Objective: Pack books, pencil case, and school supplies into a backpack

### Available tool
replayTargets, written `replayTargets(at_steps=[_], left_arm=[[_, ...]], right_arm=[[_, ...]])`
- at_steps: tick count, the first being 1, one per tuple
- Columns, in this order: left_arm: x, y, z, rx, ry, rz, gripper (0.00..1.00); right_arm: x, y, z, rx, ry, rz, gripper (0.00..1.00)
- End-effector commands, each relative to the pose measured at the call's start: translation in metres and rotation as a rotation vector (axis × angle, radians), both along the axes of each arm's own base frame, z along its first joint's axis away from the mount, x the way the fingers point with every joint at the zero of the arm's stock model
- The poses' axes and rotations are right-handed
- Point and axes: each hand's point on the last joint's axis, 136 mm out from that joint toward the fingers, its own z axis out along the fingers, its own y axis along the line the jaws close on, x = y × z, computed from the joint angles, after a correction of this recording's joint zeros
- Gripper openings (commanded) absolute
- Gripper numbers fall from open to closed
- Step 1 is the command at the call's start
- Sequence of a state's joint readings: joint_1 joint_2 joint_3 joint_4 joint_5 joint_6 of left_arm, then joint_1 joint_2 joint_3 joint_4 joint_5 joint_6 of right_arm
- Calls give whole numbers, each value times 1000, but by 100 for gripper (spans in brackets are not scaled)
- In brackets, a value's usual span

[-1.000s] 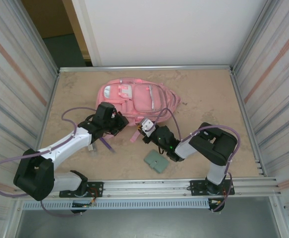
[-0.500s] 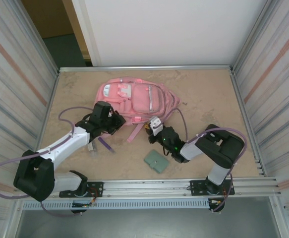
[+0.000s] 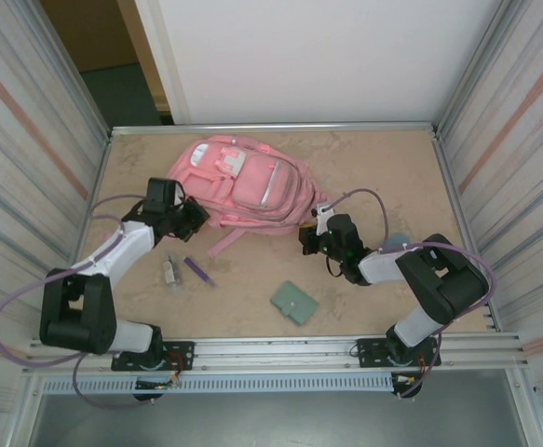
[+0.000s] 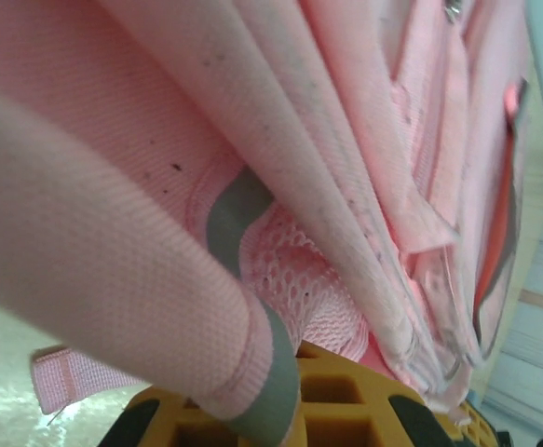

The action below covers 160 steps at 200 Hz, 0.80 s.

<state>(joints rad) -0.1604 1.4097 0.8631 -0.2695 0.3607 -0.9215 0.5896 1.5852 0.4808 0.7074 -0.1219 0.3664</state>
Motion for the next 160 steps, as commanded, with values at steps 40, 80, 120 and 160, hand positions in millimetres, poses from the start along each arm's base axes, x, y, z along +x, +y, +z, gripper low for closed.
replayTargets(at_steps=[40,80,120,160], left_arm=[[64,-1,4,-70,19,-53,20],[45,4,9,-2,85,-116,39],[-31,7,-4,-50,173,-57,46],[-54,-6,-5,4,56,29,54]], right_arm=[[-26,49,13,13,96,197,0],[-37,86,28,61,129,275,0],[-42,117,36,79,122,348,0],[-43,131,30,51,150,398,0]])
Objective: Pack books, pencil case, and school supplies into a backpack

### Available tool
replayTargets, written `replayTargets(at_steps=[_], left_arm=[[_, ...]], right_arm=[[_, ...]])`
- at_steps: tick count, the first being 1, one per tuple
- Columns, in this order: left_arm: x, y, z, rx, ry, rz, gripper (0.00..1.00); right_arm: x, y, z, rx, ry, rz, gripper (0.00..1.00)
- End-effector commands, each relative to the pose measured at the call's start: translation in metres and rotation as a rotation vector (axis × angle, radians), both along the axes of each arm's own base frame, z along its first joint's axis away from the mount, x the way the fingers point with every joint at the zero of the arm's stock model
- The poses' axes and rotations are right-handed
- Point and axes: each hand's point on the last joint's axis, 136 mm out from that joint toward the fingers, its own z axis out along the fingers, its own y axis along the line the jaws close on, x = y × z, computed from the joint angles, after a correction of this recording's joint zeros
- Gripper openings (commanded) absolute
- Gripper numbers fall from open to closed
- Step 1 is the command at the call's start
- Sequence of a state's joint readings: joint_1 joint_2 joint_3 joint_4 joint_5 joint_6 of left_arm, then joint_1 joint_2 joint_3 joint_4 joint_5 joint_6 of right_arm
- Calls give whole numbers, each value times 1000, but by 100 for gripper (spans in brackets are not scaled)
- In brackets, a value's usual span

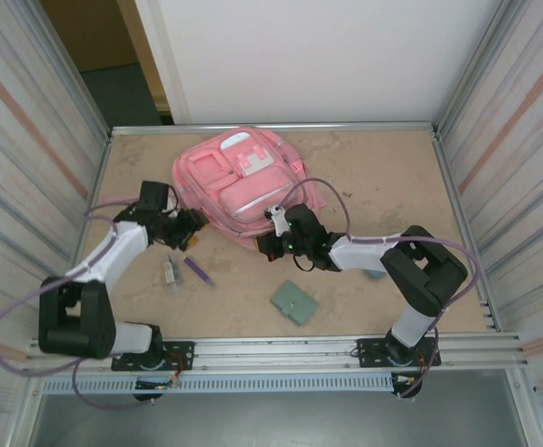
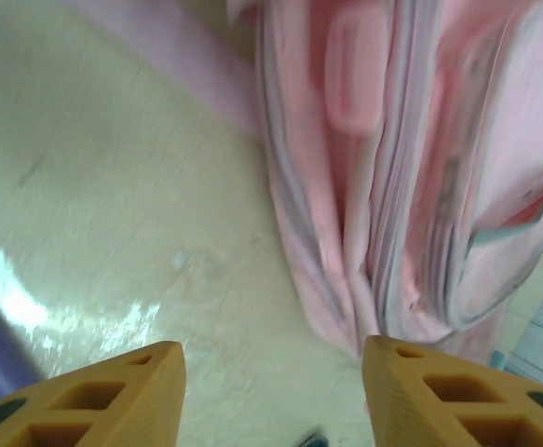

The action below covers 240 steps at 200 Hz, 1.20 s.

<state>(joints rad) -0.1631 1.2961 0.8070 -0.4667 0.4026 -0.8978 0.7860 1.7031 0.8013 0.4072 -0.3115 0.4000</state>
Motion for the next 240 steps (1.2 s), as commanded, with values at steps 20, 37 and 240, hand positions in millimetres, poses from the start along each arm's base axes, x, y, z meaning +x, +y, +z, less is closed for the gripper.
replayTargets(at_steps=[20,37,240], left_arm=[[15,-13,7,-13,-149,111,54],[25,-22,7,-42,-186,137,54],[120,-26,2,-208,-188,-125,0]], right_arm=[[-6,20,7,15,11,83,0],[-9,22,6,6,34,90,0],[12,-65,-17,-196,53,-25,0]])
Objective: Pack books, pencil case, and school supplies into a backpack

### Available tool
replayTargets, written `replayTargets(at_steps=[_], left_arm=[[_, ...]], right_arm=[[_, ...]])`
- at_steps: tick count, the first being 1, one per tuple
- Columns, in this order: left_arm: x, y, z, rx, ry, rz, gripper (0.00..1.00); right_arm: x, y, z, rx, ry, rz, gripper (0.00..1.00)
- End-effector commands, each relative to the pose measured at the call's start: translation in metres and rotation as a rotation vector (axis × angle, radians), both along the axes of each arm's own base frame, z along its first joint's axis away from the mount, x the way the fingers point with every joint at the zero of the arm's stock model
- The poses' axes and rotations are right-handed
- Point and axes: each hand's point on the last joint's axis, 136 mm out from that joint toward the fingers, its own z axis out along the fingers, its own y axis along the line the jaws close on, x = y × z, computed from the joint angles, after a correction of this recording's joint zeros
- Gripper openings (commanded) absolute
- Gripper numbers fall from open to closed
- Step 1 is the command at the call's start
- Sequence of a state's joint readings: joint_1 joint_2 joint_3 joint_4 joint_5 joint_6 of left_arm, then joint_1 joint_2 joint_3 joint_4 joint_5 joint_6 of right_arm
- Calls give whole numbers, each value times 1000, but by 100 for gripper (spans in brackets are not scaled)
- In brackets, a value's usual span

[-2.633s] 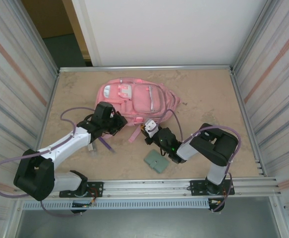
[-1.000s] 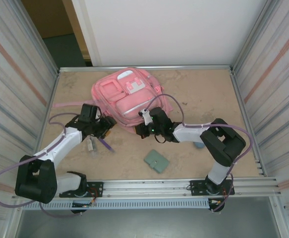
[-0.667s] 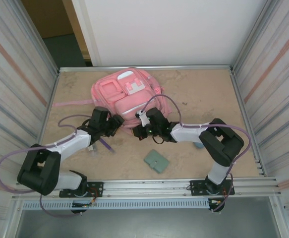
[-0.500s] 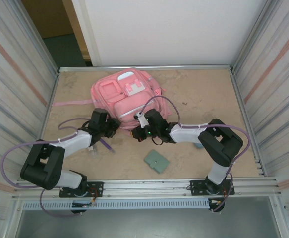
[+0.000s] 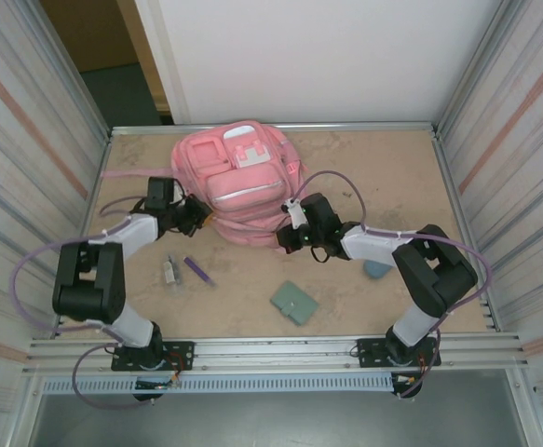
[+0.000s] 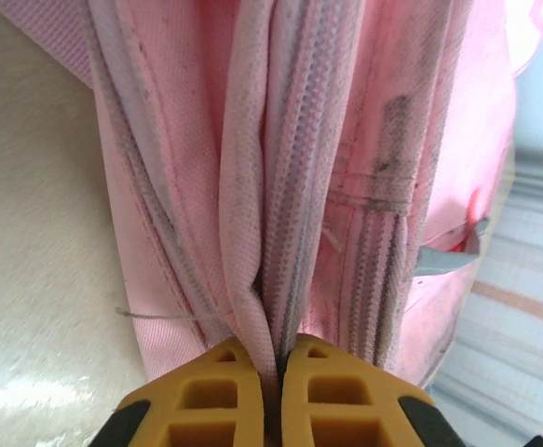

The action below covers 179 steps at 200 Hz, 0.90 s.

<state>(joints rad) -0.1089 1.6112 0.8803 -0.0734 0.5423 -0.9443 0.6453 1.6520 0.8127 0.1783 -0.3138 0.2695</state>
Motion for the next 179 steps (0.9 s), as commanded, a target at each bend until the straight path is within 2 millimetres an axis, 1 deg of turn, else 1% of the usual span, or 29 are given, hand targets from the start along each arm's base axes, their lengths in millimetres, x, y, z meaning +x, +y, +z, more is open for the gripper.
replayTargets(at_steps=[1,8,20,27,30,43,46,53,66,75,83,101,115,124,143,158,179], left_arm=[[37,-13,22,-51,-91,-134,0],[46,-20,19,-94,-79,-165,0],[65,-28,18,-131,-84,-196,5],[74,-25,16,-128,-85,-190,16],[77,-23,13,-126,-79,-180,19],[88,-11,13,-117,-103,-109,25],[87,-8,12,-121,-103,-90,26],[88,-1,17,-131,-128,-52,28],[77,10,26,-121,-152,-8,34],[62,16,28,-87,-141,2,38],[48,20,30,-51,-132,-3,40],[17,19,37,-30,-119,-14,41],[-4,11,35,-20,-111,-22,43],[-14,5,32,-7,-106,-35,43],[-27,-10,21,32,-80,-56,43],[-30,-20,14,55,-67,-76,43],[-34,-26,-1,67,-24,-84,42]], right_arm=[[-12,-4,0,-38,26,38,0],[-15,2,2,-26,30,57,0],[-16,16,7,-1,31,85,0],[-16,26,8,14,35,99,0],[-15,30,10,23,35,104,0],[-14,52,17,65,43,117,0],[-13,58,18,79,41,118,0],[-12,71,21,113,52,122,0],[-11,95,31,170,50,143,0],[-10,108,35,186,39,157,0],[-8,117,38,195,30,168,0],[-7,130,40,208,25,182,0],[-9,135,39,216,30,197,0],[-11,138,36,217,37,207,0],[-16,141,33,218,62,214,0],[-22,145,36,232,71,224,0],[-24,145,36,240,84,217,0]])
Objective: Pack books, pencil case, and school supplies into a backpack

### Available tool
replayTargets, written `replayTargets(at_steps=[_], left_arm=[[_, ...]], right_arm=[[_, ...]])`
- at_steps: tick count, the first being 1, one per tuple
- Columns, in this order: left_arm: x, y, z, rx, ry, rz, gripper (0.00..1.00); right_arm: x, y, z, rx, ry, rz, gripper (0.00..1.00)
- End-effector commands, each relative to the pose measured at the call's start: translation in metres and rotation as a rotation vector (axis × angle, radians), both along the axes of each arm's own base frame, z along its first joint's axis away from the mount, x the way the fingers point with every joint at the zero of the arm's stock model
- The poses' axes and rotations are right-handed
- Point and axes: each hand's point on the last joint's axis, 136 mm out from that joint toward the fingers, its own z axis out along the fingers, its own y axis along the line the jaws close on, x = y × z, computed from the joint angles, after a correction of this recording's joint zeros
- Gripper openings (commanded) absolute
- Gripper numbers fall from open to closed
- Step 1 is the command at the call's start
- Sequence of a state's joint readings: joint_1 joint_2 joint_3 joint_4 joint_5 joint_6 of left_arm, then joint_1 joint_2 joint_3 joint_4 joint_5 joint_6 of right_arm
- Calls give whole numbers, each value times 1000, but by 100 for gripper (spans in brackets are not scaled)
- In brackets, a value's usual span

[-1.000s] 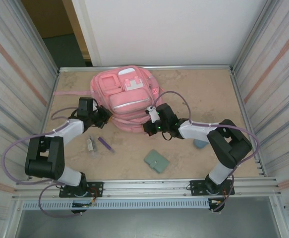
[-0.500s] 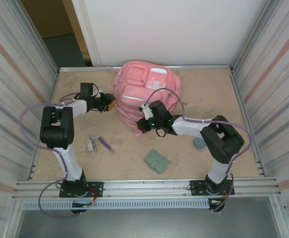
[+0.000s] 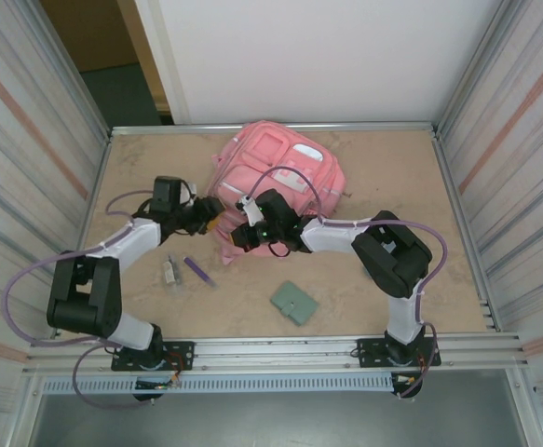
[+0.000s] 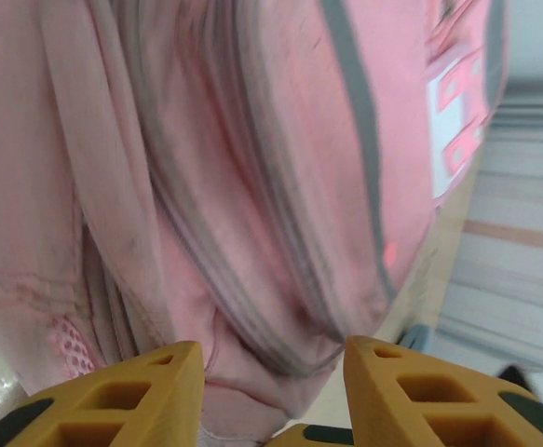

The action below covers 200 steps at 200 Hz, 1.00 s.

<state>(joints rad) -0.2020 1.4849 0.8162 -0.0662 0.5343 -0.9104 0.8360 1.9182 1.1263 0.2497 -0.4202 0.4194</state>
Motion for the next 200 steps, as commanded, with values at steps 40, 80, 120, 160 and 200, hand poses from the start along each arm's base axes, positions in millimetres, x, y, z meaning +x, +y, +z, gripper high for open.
replayTargets(at_steps=[40,80,120,160,200], left_arm=[[-43,11,-46,139,204,136,42],[-60,26,-44,216,219,234,43],[-69,24,-45,172,263,273,43],[-90,48,-41,250,257,333,45],[-82,41,-46,214,252,313,46]], right_arm=[[-11,12,14,48,15,27,0],[-19,19,13,55,6,57,0],[-17,21,16,54,-5,54,0],[-17,18,18,48,-14,56,0],[-26,26,18,59,-14,91,0]])
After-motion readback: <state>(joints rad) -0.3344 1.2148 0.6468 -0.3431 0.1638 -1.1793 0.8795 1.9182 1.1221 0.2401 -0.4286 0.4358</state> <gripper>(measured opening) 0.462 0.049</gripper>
